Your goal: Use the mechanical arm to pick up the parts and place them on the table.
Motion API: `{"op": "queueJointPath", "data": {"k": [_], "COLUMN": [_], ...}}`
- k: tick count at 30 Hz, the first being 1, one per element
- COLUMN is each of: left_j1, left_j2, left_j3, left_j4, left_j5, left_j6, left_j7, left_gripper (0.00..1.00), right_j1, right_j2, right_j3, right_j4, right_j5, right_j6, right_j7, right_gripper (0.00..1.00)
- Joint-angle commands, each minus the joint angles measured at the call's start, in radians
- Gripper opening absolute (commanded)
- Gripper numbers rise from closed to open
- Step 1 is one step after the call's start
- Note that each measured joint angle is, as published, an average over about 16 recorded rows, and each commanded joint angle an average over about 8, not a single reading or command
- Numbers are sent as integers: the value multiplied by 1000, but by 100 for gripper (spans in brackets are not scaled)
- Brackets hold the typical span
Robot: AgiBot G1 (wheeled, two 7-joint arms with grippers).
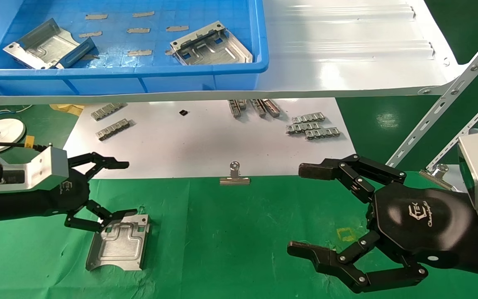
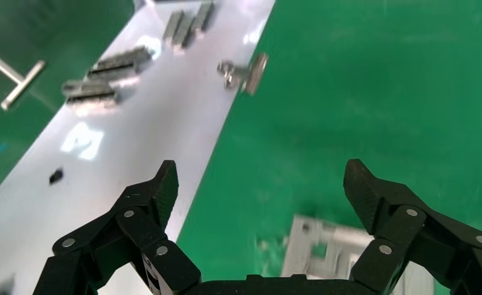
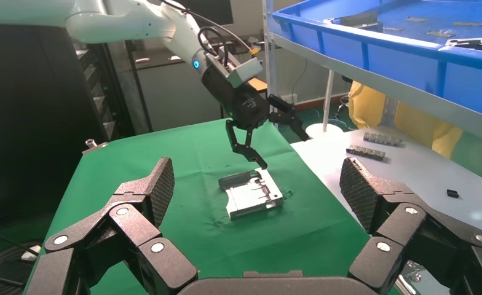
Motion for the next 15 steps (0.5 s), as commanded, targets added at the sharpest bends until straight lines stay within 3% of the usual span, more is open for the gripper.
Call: {"op": "queueJointPath", "data": {"k": [1, 15], "left_j1": [21, 173], "left_j2": [-8, -65], "left_j3": [-19, -150], "left_j4": [-40, -322], "left_j5": [-13, -102], "left_j6": [-3, -25], "left_j7": [-28, -227], "left_gripper": [100, 100], "right_j1": [0, 0], "right_j2": [0, 0], "right_j3": [0, 0], "right_j4": [0, 0], "right_j5": [0, 0], "right_j6": [0, 0], "right_j7": [0, 0], "right_gripper": [100, 100]}}
